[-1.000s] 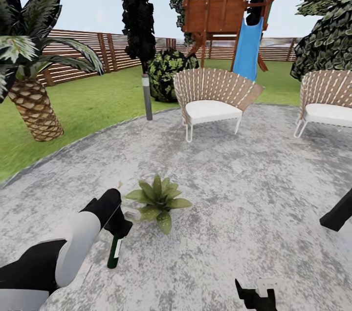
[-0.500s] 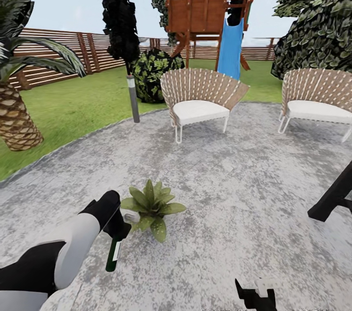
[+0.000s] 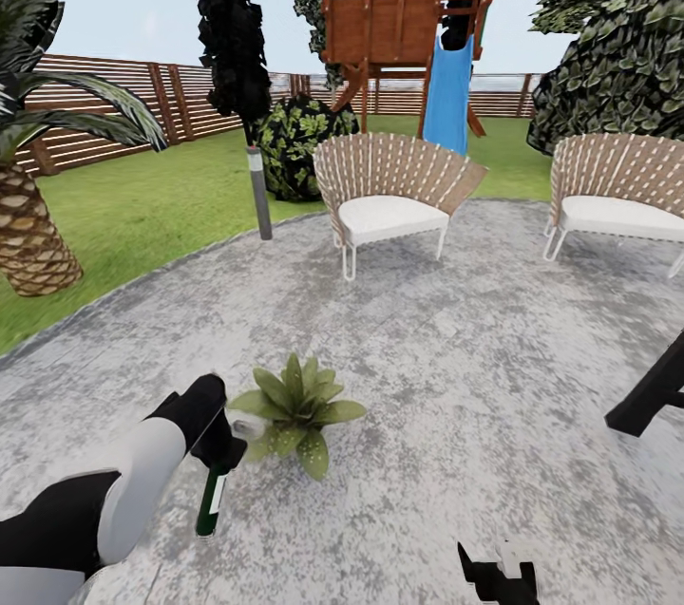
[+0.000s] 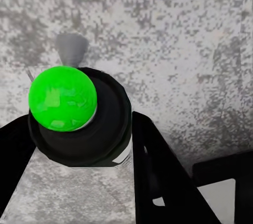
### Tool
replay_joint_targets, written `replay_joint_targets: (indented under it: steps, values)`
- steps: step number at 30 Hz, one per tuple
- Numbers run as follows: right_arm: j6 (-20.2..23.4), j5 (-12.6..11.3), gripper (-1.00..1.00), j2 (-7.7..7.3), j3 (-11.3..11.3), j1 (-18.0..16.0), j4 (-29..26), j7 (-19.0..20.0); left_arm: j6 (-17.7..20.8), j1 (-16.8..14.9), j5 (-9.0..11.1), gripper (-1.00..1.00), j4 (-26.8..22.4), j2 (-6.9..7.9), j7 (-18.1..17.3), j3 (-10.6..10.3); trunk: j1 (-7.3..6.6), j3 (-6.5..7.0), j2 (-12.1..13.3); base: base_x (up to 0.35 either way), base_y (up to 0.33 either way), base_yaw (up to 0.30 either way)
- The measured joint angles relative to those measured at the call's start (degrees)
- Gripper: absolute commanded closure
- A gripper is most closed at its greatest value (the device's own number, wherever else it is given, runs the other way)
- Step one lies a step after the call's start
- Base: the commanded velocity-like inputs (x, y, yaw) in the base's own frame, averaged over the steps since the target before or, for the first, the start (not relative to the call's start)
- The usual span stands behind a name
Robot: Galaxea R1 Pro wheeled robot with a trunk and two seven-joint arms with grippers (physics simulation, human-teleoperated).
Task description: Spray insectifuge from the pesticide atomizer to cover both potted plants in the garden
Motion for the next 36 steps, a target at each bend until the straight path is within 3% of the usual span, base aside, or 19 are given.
replay_joint_targets:
  steps: [7, 14, 27, 36]
  values:
    - [-0.02, 0.0, -1.0, -0.01, 0.0, 0.01, -0.01, 0.0, -0.01, -0.09, -0.15, 1.0, 0.0, 0.17, 0.01, -0.06, 0.02, 0.0, 0.0, 0.115, 0.258, 0.0]
    - [-0.06, -0.08, -1.0, -0.02, 0.0, -0.01, 0.01, -0.01, -0.03, -0.39, -0.1, 1.0, -0.17, -0.28, 0.0, 0.11, 0.02, 0.0, 0.0, 0.003, 0.039, -0.019]
    - [-0.03, -0.05, -1.0, 0.01, 0.01, 0.01, -0.02, -0.02, 0.08, -0.58, -0.1, 1.0, -0.47, -0.21, 0.02, 0.17, 0.0, 0.0, 0.0, 0.126, 0.116, -0.266]
    - [-0.05, -0.05, -1.0, 0.07, 0.0, -0.01, 0.02, 0.0, -0.02, -0.47, -0.18, 1.0, -0.28, -0.41, -0.02, 0.23, 0.02, 0.0, 0.0, 0.067, 0.169, -0.031]
